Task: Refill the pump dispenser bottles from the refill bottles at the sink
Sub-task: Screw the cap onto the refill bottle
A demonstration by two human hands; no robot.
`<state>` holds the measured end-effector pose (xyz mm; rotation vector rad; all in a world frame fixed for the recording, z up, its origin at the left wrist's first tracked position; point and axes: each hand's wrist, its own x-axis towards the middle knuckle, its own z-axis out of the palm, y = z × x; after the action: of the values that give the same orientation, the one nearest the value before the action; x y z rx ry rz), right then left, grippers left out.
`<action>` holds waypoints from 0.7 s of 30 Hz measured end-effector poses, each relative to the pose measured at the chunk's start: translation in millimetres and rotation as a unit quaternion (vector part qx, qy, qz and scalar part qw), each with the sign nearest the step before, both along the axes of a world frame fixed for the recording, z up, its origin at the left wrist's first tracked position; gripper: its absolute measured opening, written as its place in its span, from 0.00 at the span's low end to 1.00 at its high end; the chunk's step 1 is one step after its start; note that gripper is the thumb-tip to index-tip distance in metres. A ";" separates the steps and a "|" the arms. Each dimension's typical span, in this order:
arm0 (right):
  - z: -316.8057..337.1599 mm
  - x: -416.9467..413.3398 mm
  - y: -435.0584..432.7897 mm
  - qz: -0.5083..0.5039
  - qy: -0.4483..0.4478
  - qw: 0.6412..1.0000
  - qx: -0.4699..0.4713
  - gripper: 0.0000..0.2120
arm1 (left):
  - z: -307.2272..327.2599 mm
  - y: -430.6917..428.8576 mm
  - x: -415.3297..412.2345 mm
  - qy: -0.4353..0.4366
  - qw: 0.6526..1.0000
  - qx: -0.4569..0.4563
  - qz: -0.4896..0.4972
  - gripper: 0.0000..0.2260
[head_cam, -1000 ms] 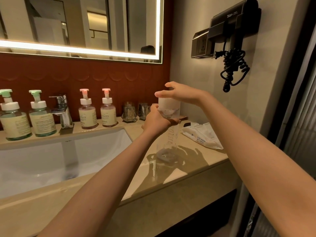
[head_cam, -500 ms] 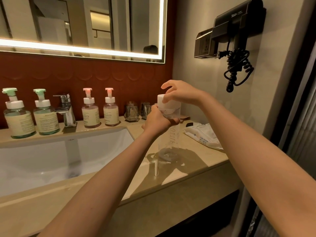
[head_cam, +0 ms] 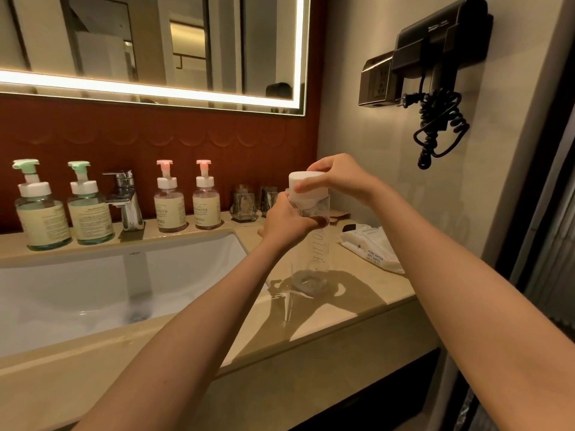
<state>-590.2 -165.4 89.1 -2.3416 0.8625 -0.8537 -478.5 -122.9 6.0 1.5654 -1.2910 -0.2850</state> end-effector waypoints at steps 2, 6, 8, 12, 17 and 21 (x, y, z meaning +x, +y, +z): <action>-3.8 7.8 -2.5 -0.056 -0.004 0.998 -0.028 0.20 | -1.5 -3.7 -2.1 0.004 1.000 -0.007 0.016 0.32; -14.6 17.9 -2.3 -0.176 -0.014 0.981 -0.081 0.24 | -1.3 -7.0 -9.0 0.001 0.999 -0.014 0.051 0.30; -17.1 18.3 -2.7 -0.204 -0.011 0.975 -0.082 0.26 | -1.9 -8.5 -11.9 -0.008 0.998 -0.009 0.059 0.31; -17.7 11.5 -4.8 -0.194 -0.025 0.979 -0.054 0.28 | -2.6 -11.8 -14.4 -0.020 0.998 -0.019 0.057 0.31; -24.1 -4.3 -4.9 -0.044 -0.061 0.984 0.164 0.34 | -0.9 -5.4 -9.2 -0.036 0.999 0.010 -0.017 0.55; -36.0 -19.5 0.1 0.024 -0.095 0.959 0.267 0.16 | -5.9 6.5 -2.4 -0.032 0.993 0.100 -0.051 0.59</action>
<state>-609.7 -165.3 53.0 -1.7742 0.8263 -0.7036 -480.9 -116.5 0.0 1.6897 -1.4305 -0.4438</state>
